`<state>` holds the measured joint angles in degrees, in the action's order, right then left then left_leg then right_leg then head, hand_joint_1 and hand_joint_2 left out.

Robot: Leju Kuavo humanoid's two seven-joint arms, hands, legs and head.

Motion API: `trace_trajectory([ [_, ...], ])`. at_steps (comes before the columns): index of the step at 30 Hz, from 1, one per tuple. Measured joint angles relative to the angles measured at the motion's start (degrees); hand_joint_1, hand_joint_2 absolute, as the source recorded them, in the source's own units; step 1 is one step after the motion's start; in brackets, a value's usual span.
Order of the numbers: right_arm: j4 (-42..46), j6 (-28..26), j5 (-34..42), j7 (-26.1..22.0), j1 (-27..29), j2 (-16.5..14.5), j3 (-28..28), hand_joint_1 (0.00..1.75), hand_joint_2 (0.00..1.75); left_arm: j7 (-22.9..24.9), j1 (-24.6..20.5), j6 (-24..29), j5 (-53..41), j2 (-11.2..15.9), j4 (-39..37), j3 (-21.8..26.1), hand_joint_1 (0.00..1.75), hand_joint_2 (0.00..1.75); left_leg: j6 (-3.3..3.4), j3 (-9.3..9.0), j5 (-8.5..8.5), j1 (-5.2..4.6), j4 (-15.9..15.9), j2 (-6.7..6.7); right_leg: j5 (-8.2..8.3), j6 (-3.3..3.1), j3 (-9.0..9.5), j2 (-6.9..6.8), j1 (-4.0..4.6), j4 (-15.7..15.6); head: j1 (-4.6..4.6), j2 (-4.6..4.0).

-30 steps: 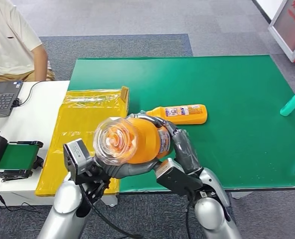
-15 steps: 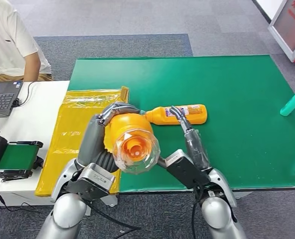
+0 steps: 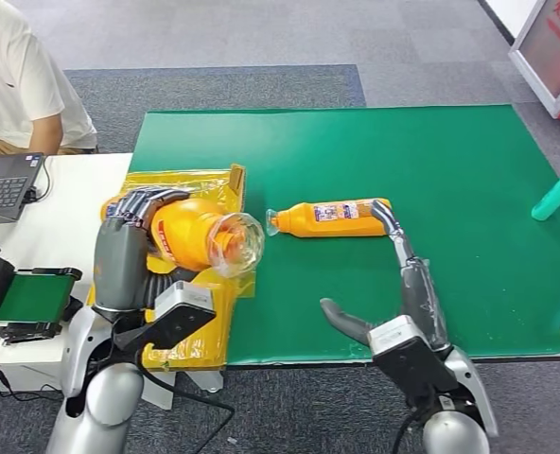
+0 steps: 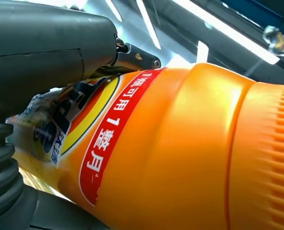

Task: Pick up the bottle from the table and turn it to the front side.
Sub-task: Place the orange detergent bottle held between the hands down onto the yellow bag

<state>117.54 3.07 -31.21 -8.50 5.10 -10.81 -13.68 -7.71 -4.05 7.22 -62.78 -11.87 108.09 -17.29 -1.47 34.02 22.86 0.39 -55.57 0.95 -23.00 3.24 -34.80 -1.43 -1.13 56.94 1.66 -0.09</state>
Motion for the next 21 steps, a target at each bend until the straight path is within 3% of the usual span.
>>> trace_trajectory([
  [4,4.55,3.54,4.76,-0.95,1.89,-0.03,1.92,0.0,1.75,1.91,-0.22,-0.58,-10.95,0.2,-0.7,4.77,1.75,1.75,0.0,-0.01,0.0,0.0,0.0,0.0,0.0,0.0,-0.01,0.0,0.0,0.0,-0.01,0.01],
  [9,9.43,8.37,10.71,-2.31,3.24,-0.02,3.89,0.0,1.75,2.51,-1.93,-3.86,-16.16,0.88,-5.6,10.84,1.75,1.75,-0.01,-0.01,-0.02,0.0,0.0,0.02,0.03,-0.04,-0.04,0.02,0.01,0.0,-0.02,0.01],
  [14,11.51,12.2,16.25,-4.39,3.98,0.26,4.22,0.0,1.75,4.21,-5.46,-9.25,-19.75,3.34,-16.3,13.0,1.75,1.75,-0.03,-0.02,-0.05,0.0,0.0,0.02,0.05,-0.04,-0.02,0.02,0.01,0.0,-0.01,0.01],
  [21,12.8,13.07,18.61,-6.3,5.59,2.13,4.1,0.0,1.75,4.23,-8.08,-9.68,-18.87,5.39,-28.93,14.83,1.75,1.75,-0.03,-0.01,-0.06,0.0,0.0,0.02,0.06,-0.04,-0.03,0.02,0.0,0.0,-0.02,0.01],
])
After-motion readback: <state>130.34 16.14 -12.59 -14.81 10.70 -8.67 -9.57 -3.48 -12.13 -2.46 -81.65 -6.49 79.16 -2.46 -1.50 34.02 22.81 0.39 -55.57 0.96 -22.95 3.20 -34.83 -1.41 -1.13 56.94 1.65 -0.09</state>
